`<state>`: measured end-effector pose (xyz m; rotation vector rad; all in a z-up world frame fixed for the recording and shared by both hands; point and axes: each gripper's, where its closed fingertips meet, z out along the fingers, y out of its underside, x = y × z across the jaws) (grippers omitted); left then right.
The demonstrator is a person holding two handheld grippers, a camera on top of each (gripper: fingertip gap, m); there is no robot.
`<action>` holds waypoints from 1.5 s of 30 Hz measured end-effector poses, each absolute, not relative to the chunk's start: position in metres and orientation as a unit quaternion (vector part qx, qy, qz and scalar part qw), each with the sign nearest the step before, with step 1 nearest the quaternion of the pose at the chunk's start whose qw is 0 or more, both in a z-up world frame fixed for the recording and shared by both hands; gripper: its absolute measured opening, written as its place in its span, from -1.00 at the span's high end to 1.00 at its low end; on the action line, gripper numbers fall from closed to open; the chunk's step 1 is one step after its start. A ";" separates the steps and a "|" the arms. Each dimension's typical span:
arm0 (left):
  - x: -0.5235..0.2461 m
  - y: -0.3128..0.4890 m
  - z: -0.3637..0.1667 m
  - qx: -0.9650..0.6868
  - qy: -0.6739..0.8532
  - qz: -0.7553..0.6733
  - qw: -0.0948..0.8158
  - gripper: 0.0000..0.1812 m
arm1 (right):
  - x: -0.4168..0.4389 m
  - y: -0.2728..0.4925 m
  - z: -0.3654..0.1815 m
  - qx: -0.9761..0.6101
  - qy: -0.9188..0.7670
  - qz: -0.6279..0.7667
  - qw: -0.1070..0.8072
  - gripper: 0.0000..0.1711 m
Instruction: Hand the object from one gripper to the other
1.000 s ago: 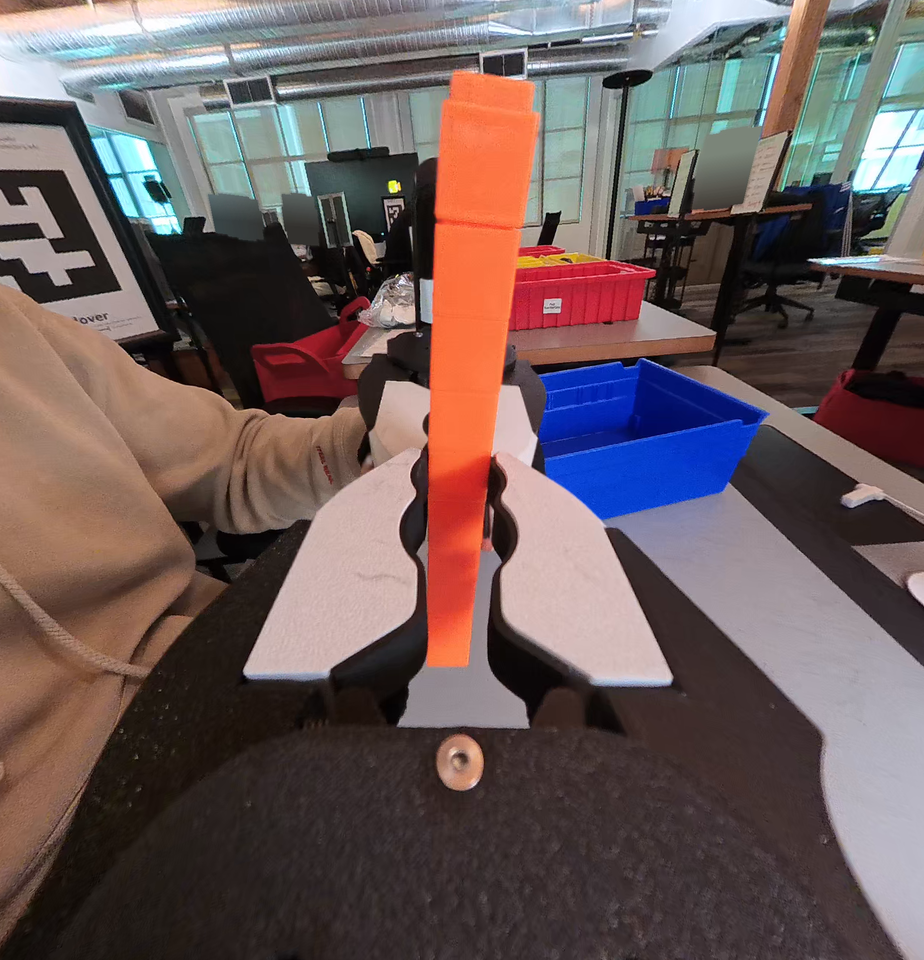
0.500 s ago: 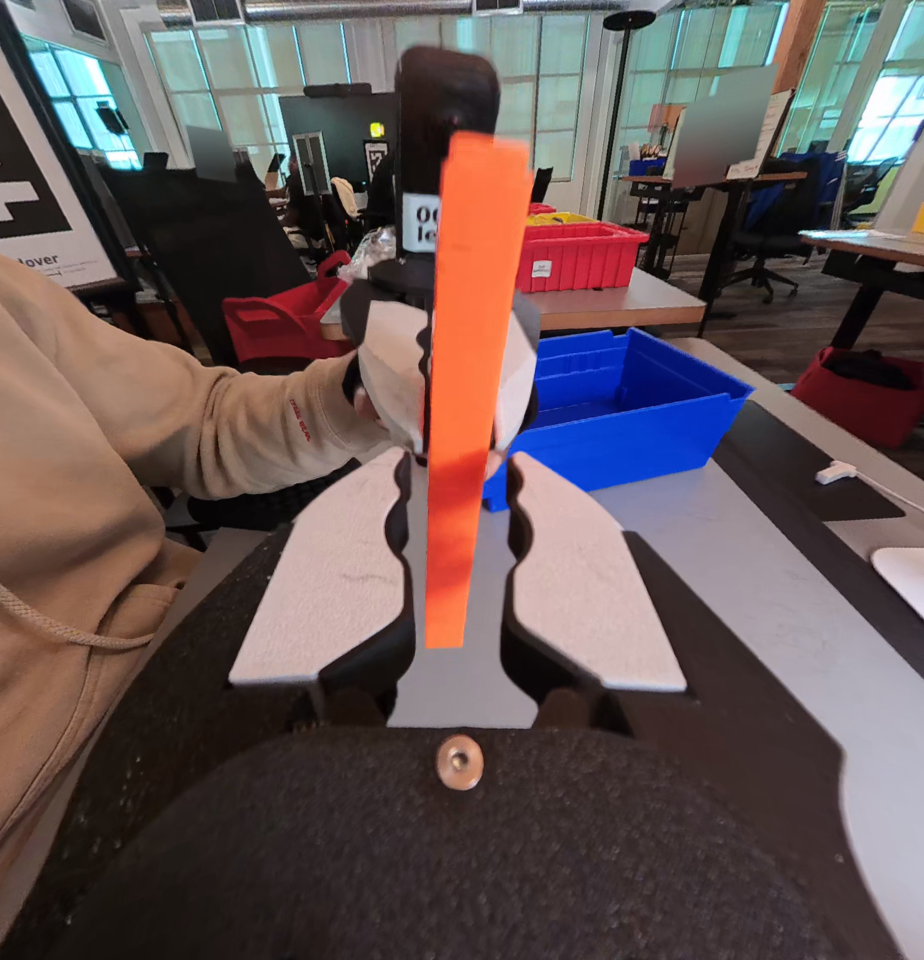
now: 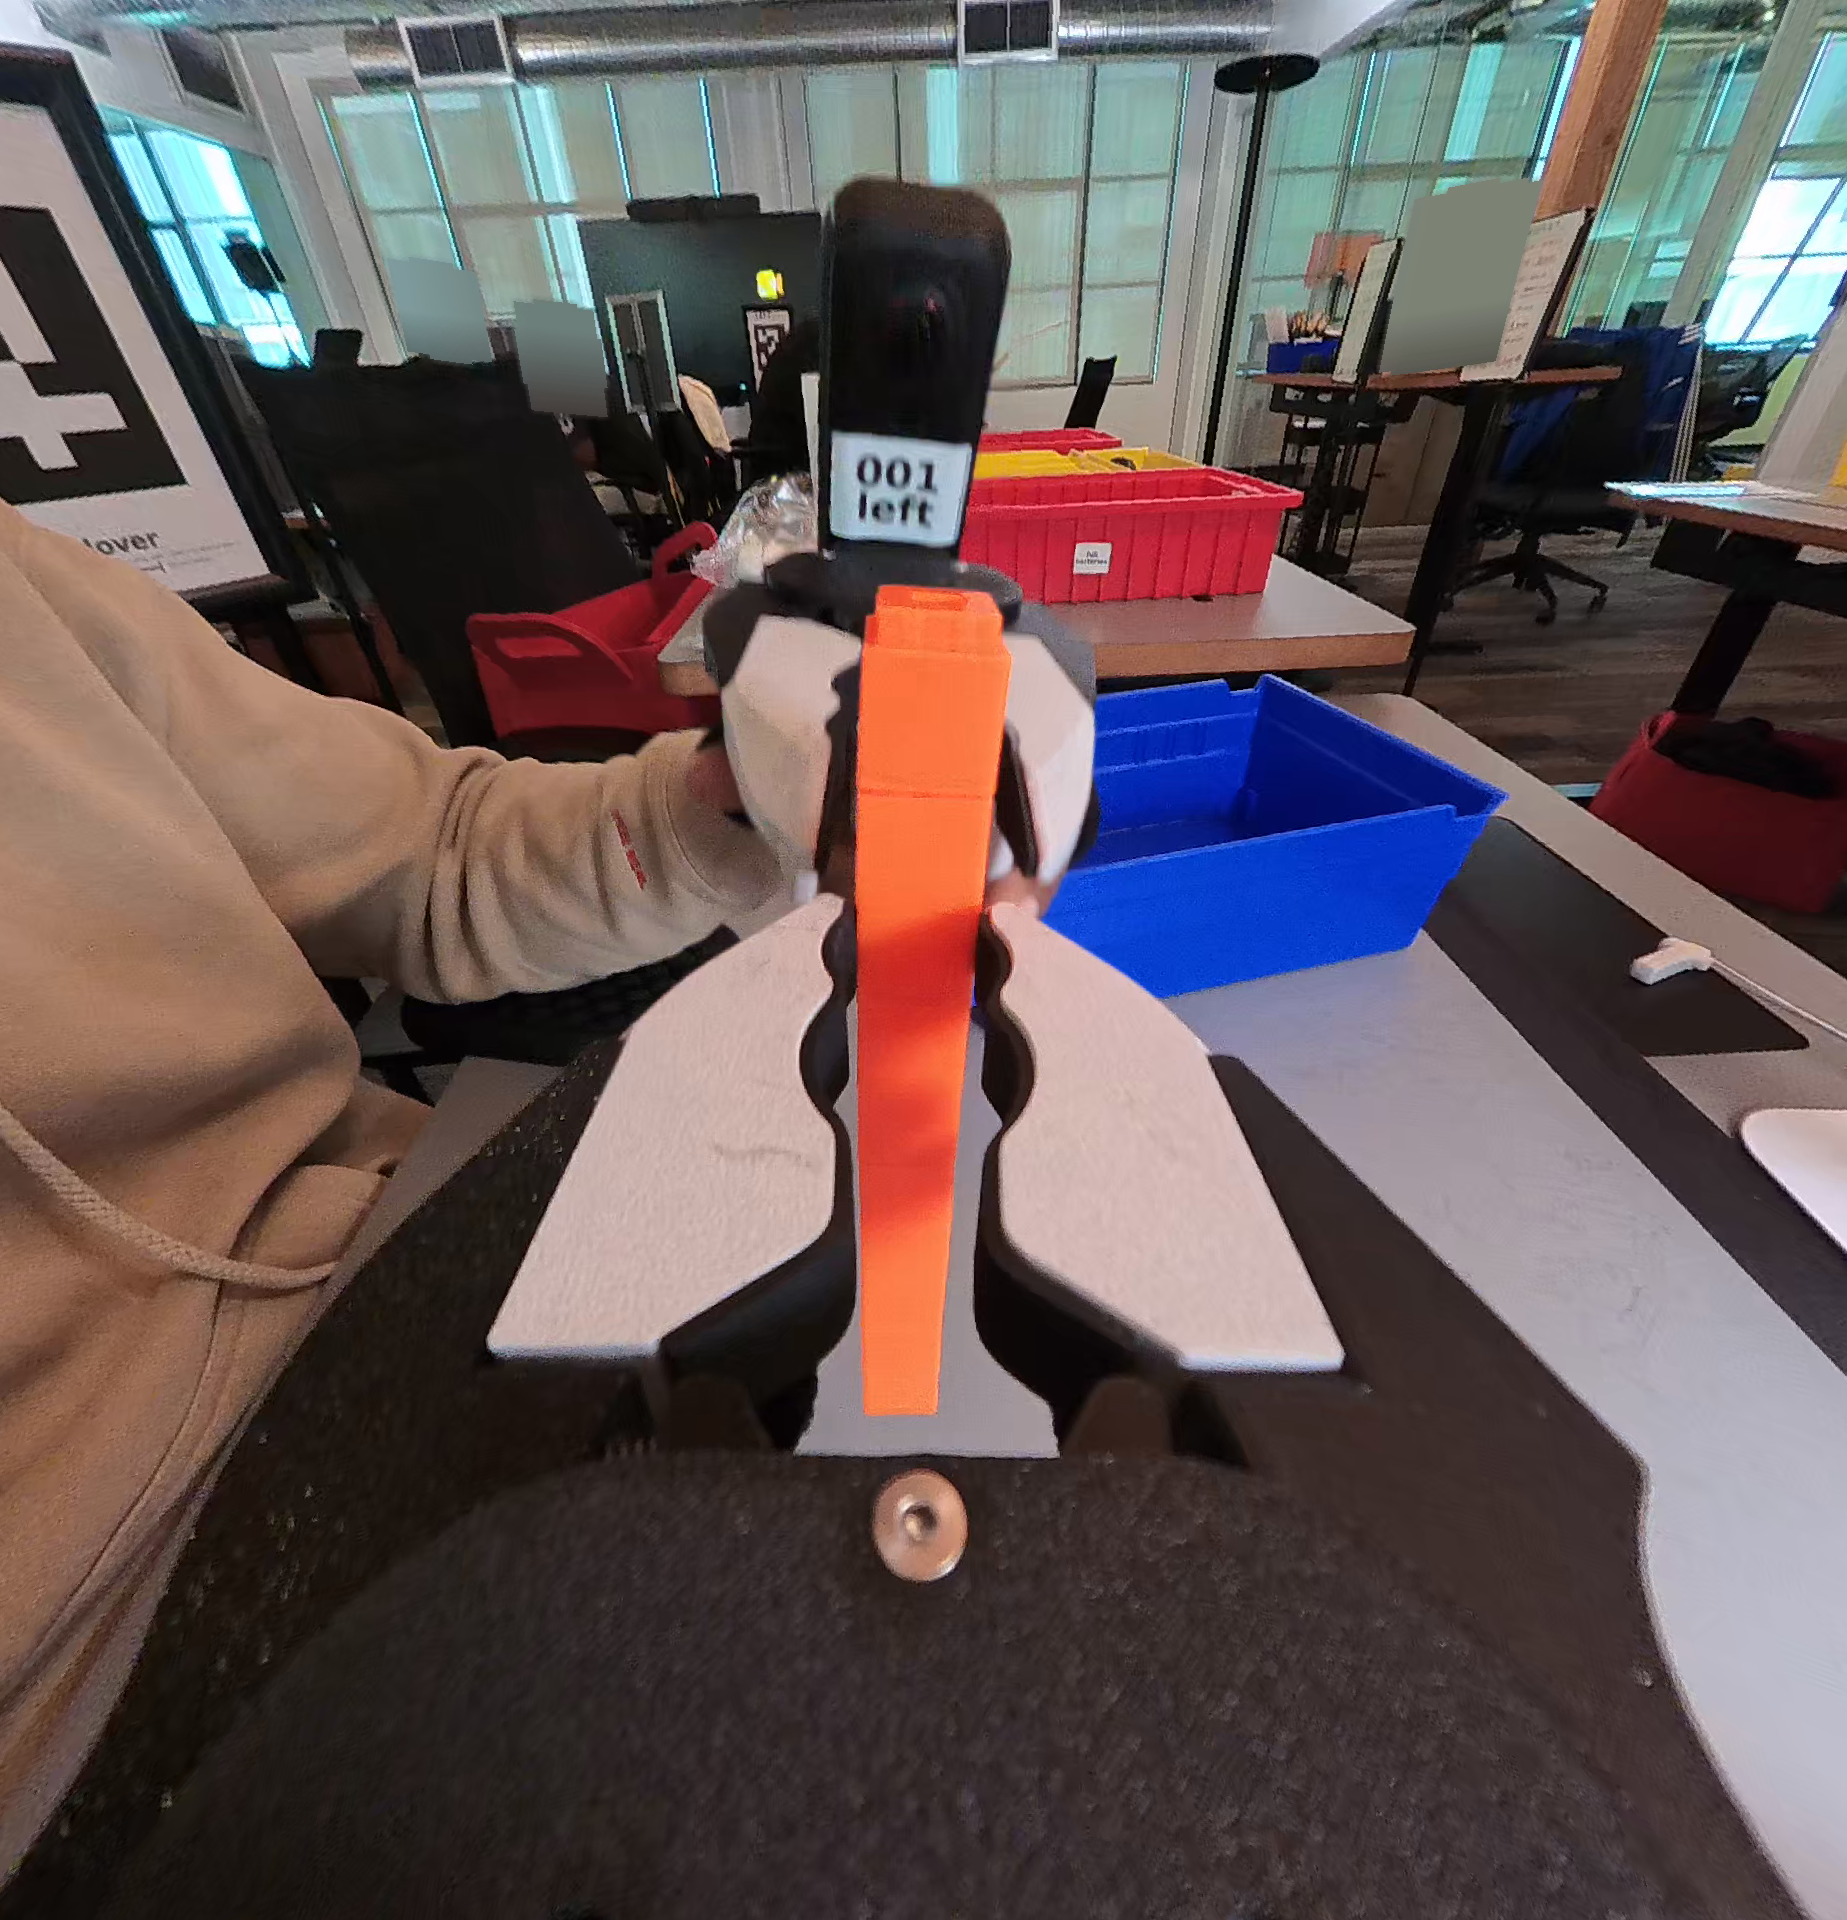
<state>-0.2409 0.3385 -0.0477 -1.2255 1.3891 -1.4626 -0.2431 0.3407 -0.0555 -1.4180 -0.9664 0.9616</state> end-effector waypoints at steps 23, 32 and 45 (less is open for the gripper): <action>-0.233 0.332 -0.071 -0.490 0.568 -0.564 0.345 0.49 | -0.235 0.336 -0.022 -0.559 -0.383 0.404 0.615 0.75; -0.231 0.326 -0.102 -0.454 0.634 -0.521 0.347 0.74 | -0.209 0.315 0.032 -0.433 -0.319 0.460 0.707 0.75; -0.284 0.366 -0.144 -0.535 0.744 -0.278 0.288 0.75 | -0.181 0.338 -0.102 -0.684 -0.508 0.215 0.477 0.37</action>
